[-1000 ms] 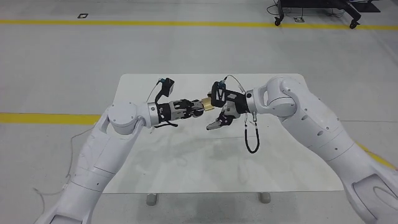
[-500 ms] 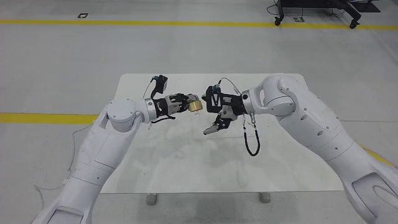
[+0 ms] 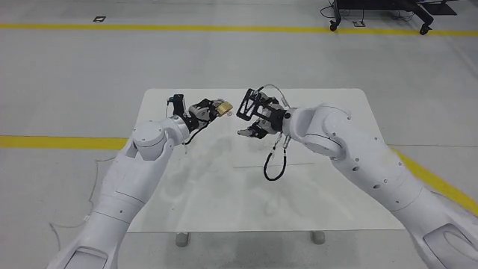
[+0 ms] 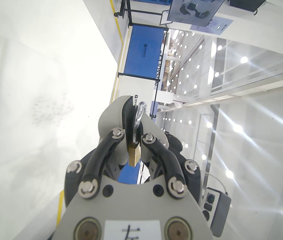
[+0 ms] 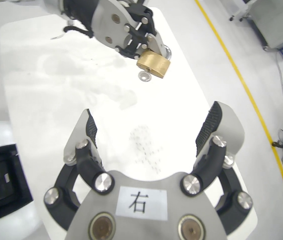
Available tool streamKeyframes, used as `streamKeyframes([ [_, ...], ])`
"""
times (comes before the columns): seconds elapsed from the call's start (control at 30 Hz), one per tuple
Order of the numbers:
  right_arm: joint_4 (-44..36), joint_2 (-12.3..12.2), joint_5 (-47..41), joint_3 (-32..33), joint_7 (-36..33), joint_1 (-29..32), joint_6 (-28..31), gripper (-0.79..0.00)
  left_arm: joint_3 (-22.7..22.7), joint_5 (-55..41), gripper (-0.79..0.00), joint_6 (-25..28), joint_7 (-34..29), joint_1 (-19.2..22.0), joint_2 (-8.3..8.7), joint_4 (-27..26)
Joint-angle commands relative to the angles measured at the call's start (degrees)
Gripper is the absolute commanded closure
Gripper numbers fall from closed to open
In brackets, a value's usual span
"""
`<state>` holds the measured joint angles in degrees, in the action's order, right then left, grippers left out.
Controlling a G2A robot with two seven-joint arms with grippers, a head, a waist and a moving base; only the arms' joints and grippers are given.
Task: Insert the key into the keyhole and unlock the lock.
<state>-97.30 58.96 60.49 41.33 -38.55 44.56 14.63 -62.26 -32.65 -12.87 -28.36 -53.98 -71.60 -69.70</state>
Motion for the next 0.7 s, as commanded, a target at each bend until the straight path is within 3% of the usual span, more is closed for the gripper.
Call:
streamKeyframes([
  [0.0,-1.79,0.66,8.55,-2.6,-0.02,0.66,-6.31,-0.785,0.3,-1.2,0.0,-0.58,0.68,0.3,-0.3,0.36],
  [0.13,-1.65,1.97,10.53,-4.25,2.06,0.96,-9.33,-0.785,0.74,-1.27,0.0,-0.97,0.86,0.99,-0.62,0.98],
  [0.27,-0.67,2.87,10.96,-5.03,2.94,0.56,-7.61,-0.65,0.75,-0.8,0.0,-1.51,0.36,1.45,-0.72,1.6],
  [0.33,0.05,3.34,10.95,-5.27,3.04,0.24,-7.01,-0.505,0.7,-0.44,0.0,-1.64,0.03,1.6,-0.73,1.8],
  [0.43,0.98,4.03,11.21,-5.58,2.75,-0.43,-6.08,-0.409,0.51,-0.2,0.0,-1.65,-0.39,1.7,-0.75,2.01],
  [0.67,3.93,5.65,12.44,-6.54,2.15,-1.55,-4.97,-0.354,0.37,-0.02,0.0,-1.33,-0.91,1.3,-0.88,1.92],
])
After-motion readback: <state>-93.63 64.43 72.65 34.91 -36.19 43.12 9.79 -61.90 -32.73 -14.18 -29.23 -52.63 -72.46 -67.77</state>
